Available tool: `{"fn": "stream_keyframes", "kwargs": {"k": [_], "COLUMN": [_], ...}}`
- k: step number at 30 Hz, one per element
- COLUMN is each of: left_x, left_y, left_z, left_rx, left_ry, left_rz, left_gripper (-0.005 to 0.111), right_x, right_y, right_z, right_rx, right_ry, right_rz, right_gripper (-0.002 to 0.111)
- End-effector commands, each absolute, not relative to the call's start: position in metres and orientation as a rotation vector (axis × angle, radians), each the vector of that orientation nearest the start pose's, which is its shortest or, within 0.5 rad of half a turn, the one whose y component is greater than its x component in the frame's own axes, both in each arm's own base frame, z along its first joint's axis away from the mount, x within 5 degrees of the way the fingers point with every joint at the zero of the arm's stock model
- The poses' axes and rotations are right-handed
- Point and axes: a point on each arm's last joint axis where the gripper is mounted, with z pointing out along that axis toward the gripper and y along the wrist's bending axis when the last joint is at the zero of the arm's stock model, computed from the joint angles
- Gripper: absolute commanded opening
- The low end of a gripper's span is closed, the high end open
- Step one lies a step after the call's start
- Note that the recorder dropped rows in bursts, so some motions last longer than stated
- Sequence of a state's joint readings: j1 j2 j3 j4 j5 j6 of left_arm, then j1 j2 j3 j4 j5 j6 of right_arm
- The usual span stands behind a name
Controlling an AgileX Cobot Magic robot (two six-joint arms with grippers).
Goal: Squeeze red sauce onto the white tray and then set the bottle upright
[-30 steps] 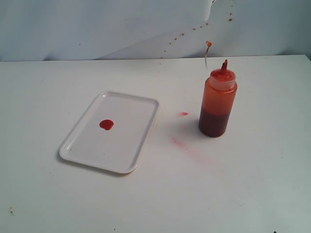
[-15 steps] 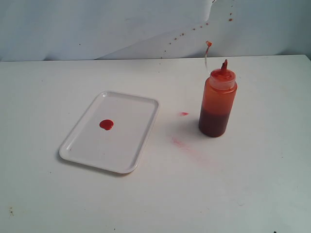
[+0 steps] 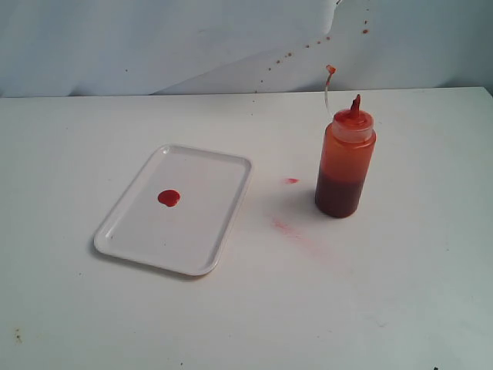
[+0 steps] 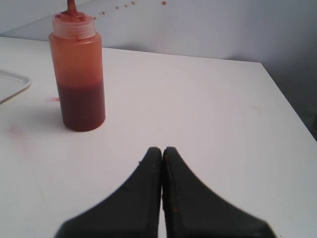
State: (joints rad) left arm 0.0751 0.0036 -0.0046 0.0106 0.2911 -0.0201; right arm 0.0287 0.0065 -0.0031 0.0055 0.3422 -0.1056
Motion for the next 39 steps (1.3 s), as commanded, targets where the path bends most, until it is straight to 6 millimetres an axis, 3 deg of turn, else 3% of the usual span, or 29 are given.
{"fn": "stream_keyframes", "kwargs": {"k": [1,23,29,39], "left_x": [0.0545,0.0545,0.0545,0.0546], "left_y": [0.0044,0.0044,0.0044,0.0037], "left_z": [0.1874,0.1874,0.1874,0.1874], "left_rx": [-0.088,-0.088,-0.088,-0.076], "left_ry": [1.767,1.767,1.767,1.767], "left_rz": [0.043,0.043,0.043,0.034], "left_gripper": [0.001,0.001,0.001,0.001], "right_x": [0.0535,0.0535,0.0535,0.0536], "right_y": [0.0014,0.0003,0.0027,0.0012], "right_z": [0.1822,0.1822,0.1824,0.1824], "right_rx": [-0.104,-0.087,0.007,0.047], "right_ry": [1.824,1.825,1.826,1.824], "right_rz": [-0.047,-0.062,0.048,0.037], "right_gripper": [0.0,0.0,0.0,0.0]}}
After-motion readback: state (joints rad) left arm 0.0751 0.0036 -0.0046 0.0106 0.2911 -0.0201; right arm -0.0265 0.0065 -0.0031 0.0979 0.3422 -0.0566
